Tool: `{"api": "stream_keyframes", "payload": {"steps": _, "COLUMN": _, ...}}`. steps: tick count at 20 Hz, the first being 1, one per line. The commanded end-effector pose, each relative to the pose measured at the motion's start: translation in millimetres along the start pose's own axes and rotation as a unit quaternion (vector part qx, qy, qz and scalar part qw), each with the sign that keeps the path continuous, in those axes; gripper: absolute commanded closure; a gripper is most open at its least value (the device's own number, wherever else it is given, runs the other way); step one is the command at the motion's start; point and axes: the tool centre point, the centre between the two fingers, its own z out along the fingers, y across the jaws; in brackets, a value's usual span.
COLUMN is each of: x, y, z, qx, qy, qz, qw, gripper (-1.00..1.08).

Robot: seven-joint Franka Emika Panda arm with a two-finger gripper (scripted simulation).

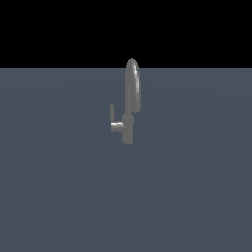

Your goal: Turn on the faucet by rotating a designated handle.

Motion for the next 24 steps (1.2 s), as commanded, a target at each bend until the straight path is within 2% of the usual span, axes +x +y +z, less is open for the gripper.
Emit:
{"api": "stream_keyframes", "payload": {"steps": 1, "x": 0, "y": 0, "z": 0, "qx": 0.0, "qy": 0.0, "qz": 0.0, "qw": 1.0, "gripper": 1.08}}
{"api": "stream_keyframes", "payload": {"steps": 10, "x": 4, "y": 4, "z": -14, "qx": -0.017, "qy": 0.019, "qz": 0.007, "qw": 0.9997, "gripper": 1.08}}
{"api": "stream_keyframes", "payload": {"steps": 17, "x": 4, "y": 3, "z": -17, "qx": -0.018, "qy": 0.024, "qz": 0.013, "qw": 0.9995, "gripper": 1.08}}
{"api": "stream_keyframes", "payload": {"steps": 24, "x": 6, "y": -6, "z": -35, "qx": -0.024, "qy": 0.058, "qz": 0.051, "qw": 0.9967, "gripper": 1.08}}
